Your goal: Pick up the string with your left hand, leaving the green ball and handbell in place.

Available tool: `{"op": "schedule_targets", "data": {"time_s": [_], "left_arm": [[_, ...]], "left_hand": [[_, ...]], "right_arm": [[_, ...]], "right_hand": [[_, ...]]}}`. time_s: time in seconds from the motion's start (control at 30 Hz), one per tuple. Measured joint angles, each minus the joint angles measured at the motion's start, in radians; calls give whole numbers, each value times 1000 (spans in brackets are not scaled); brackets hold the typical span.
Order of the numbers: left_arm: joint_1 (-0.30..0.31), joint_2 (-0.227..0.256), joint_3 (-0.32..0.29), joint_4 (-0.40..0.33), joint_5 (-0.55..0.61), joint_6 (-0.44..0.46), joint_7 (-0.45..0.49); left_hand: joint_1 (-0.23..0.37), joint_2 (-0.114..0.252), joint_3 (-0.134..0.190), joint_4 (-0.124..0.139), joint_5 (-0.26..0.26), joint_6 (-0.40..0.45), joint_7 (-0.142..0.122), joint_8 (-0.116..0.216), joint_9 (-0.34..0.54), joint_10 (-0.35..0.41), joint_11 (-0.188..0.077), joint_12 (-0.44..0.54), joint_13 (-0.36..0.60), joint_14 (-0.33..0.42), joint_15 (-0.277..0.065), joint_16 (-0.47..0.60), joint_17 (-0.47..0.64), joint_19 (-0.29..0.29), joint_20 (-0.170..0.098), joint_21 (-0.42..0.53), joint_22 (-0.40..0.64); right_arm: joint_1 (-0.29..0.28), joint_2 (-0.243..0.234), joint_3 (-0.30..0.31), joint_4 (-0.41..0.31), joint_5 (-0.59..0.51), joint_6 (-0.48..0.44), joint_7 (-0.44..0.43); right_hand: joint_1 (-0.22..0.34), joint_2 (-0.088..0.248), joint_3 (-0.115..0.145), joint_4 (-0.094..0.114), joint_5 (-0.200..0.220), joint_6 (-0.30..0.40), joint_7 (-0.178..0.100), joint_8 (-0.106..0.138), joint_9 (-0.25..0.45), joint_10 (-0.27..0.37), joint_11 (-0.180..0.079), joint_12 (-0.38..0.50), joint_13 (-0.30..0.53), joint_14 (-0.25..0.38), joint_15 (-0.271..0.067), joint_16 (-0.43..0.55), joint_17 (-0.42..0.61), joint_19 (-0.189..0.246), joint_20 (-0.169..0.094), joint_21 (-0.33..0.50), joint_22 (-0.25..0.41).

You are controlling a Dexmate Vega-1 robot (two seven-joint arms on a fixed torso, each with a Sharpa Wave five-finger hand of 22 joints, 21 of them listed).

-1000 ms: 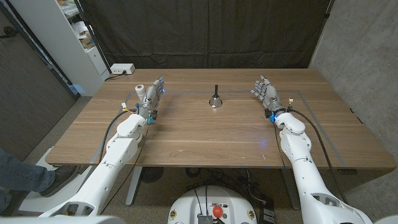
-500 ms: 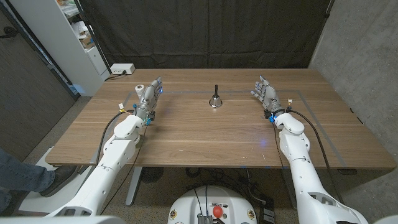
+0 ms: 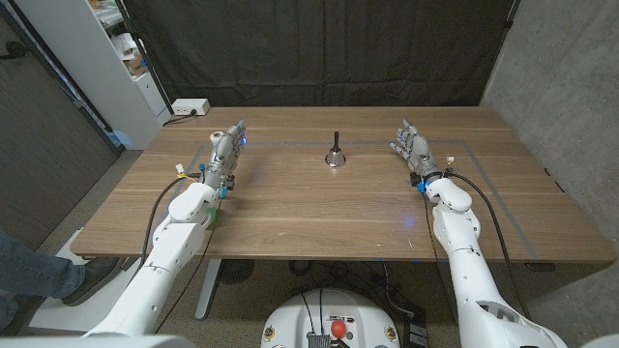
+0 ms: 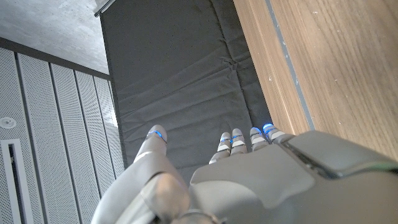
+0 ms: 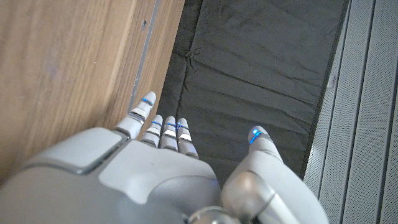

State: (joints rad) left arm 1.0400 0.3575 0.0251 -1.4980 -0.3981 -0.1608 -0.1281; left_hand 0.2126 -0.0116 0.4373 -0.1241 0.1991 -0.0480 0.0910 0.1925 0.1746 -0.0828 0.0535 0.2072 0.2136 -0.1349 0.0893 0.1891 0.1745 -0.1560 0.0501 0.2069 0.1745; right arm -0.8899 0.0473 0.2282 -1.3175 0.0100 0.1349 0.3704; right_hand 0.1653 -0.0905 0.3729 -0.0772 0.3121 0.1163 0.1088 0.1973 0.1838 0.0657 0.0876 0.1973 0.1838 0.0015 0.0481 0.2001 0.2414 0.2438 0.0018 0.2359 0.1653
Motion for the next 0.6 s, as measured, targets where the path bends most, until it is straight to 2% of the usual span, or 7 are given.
{"op": "schedule_targets", "data": {"time_s": [0.5,0.53,0.6], "left_arm": [[7,1,-6,-6,-3,-14,-1],[32,6,-25,-31,-3,-16,-1],[32,6,-25,-31,-3,-17,-1]], "left_hand": [[5,5,4,-4,0,0,0,0,0,0,0,0,-5,5,-5,0,0,0,0,0,0],[5,5,4,-4,0,4,-4,0,0,0,0,0,-5,5,-5,0,0,0,0,0,0],[5,5,4,-4,0,4,-4,0,0,0,0,0,-5,5,-5,0,0,0,0,0,0]], "right_arm": [[-8,6,5,-6,-2,0,0],[-8,6,6,-6,-8,1,0],[-8,6,6,-6,-8,1,0]], "right_hand": [[0,0,0,0,0,3,-3,0,0,0,0,0,0,0,0,0,0,0,0,-8,0],[0,0,0,0,0,3,-3,0,0,0,0,0,0,0,0,0,0,0,0,-8,0],[0,0,0,0,0,3,-3,0,0,0,0,0,0,0,0,0,0,0,0,-8,0]]}}
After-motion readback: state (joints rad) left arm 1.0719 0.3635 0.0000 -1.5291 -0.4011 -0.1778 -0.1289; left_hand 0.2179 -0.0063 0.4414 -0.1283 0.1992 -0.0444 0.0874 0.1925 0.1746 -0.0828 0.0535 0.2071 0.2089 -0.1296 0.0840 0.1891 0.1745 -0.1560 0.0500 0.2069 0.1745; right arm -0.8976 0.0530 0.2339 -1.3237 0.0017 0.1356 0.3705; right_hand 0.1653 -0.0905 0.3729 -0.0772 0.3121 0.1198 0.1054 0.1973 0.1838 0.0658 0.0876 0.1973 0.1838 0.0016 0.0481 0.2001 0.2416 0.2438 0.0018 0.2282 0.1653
